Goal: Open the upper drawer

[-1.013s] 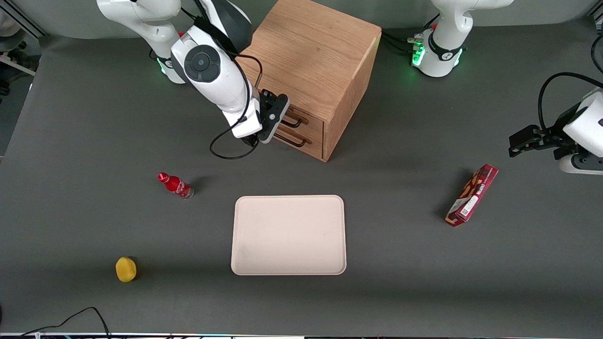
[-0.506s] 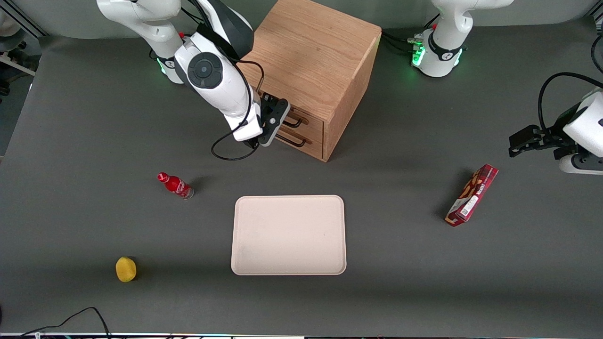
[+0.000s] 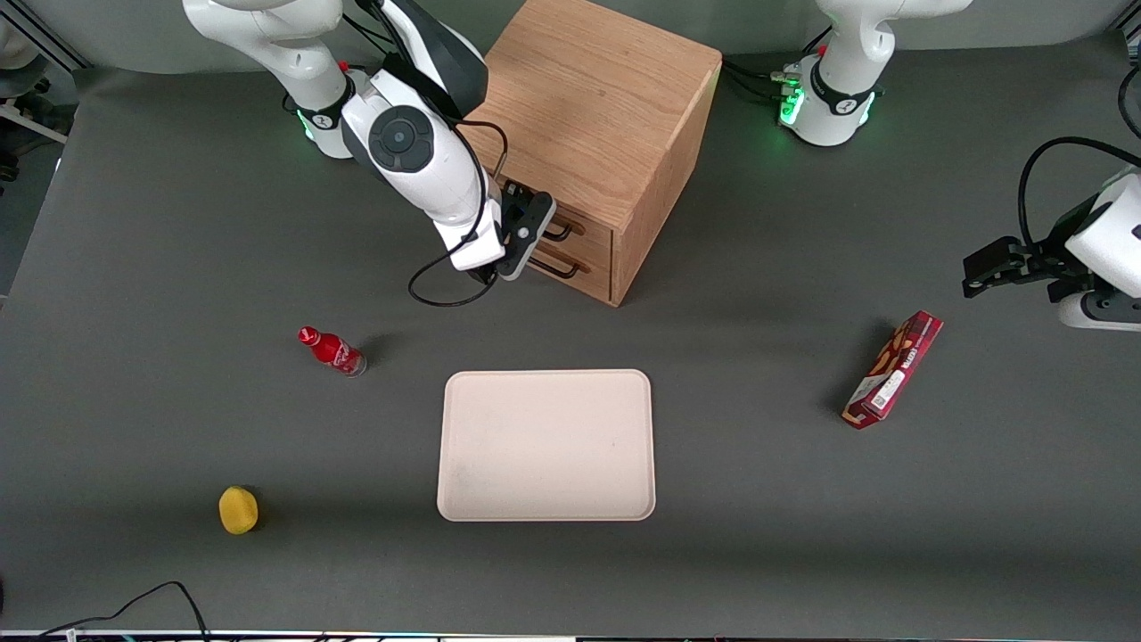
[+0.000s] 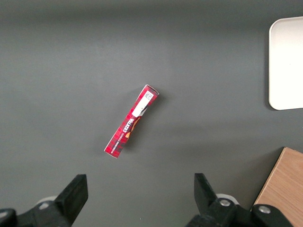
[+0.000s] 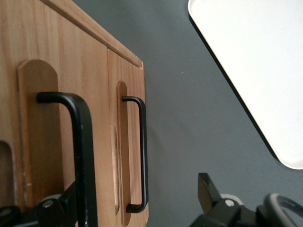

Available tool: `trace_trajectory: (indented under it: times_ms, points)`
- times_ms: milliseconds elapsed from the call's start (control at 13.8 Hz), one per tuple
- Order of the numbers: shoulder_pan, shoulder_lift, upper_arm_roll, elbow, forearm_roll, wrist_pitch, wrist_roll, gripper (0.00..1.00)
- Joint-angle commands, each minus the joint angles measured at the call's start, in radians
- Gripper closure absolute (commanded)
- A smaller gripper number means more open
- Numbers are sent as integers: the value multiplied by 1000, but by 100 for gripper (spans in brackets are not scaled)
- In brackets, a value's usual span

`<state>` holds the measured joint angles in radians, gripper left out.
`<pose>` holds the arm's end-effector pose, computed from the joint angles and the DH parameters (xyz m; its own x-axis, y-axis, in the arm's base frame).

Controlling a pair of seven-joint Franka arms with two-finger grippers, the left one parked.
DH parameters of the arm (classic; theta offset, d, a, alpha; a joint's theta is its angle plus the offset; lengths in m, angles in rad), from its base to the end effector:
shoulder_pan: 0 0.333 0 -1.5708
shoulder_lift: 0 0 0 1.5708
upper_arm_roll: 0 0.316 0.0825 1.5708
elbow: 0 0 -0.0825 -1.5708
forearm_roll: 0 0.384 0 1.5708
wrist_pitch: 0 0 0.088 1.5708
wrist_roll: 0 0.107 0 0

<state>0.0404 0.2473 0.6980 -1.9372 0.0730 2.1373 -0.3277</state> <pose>0.4532 0.3926 0.3881 0.5358 0.8413 0.0717 0.8332 -0.5131 -0.2059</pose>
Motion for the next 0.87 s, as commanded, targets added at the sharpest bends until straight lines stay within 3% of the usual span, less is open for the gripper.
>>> trace_trajectory:
  times_ms: [0, 796]
  points:
    - [24, 24, 5, 10, -22, 7, 44, 0]
    - [7, 132, -49, 124, -125, -5, 39, 0]
